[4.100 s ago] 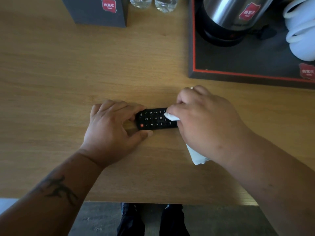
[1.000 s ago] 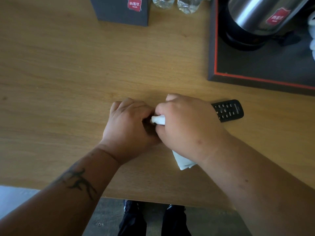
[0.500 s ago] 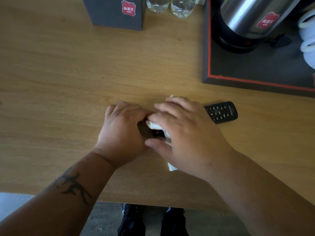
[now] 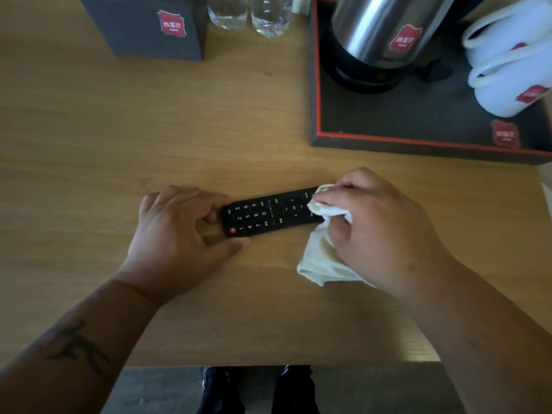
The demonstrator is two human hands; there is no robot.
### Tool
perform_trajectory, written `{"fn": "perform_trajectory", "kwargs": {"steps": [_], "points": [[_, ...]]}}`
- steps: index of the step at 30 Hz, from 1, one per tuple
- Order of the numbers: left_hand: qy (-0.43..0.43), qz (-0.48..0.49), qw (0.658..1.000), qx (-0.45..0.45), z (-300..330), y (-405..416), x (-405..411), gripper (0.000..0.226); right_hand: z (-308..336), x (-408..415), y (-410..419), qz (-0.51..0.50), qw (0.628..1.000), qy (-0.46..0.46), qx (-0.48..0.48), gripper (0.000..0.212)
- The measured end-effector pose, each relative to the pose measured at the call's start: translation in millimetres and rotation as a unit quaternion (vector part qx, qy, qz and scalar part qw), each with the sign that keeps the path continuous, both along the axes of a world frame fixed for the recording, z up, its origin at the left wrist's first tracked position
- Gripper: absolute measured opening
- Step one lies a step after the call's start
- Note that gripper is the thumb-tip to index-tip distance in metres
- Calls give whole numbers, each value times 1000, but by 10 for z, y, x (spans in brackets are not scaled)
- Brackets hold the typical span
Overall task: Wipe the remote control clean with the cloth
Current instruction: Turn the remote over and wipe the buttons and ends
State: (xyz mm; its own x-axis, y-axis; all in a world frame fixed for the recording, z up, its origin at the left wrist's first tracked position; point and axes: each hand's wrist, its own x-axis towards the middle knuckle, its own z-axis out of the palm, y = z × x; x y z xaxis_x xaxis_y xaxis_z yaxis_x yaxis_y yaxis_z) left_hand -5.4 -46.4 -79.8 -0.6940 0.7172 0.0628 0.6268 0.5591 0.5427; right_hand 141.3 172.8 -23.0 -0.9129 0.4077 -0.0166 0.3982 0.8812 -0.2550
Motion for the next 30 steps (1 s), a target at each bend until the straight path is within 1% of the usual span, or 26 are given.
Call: {"fn": "perform_trajectory", "kwargs": {"steps": [4, 6, 7, 9, 11, 12, 15, 16, 18, 20, 24, 27, 28, 30], "points": [[-6, -2, 1000, 2, 19, -6, 9, 59, 56, 146, 224, -67, 998, -10, -12, 38], [-5, -4, 1000, 3, 19, -12, 12, 58, 128, 180, 276, -106, 993, 13, -44, 45], [-2, -5, 1000, 4, 17, -12, 12, 58, 162, 159, 267, -109, 992, 35, -61, 48], [3, -4, 1000, 1, 11, -14, 19, 58, 198, 42, 148, -72, 992, 73, -73, 45], [3, -4, 1000, -5, 9, -14, 22, 60, 185, -129, -54, 4, 994, 87, -66, 37], [3, -3, 1000, -9, 7, -12, 27, 60, 160, -203, -143, 43, 994, 79, -58, 35], [5, 1, 1000, -15, 7, -18, 24, 61, 36, -327, -282, 126, 992, 12, -23, 42], [4, 1, 1000, -17, 10, -17, 27, 61, 0, -321, -290, 138, 990, -3, -12, 39], [0, -1, 1000, -18, 19, -17, 33, 62, -32, -254, -244, 150, 988, -2, 19, 30], [1, -5, 1000, -15, 18, -22, 31, 61, -20, -139, -134, 128, 991, -5, 43, 31], [5, -6, 1000, -11, 5, -20, 24, 59, 38, 95, 109, 40, 998, -11, 53, 35], [11, -9, 1000, -21, 13, -15, 21, 59, 22, 131, 122, 26, 999, -1, 44, 36], [12, -10, 999, -31, 33, -15, 28, 62, 18, 131, 118, 24, 999, -4, 38, 35], [12, -15, 998, -60, 92, 26, 77, 74, 15, 130, 123, 23, 999, -7, 21, 35]]}}
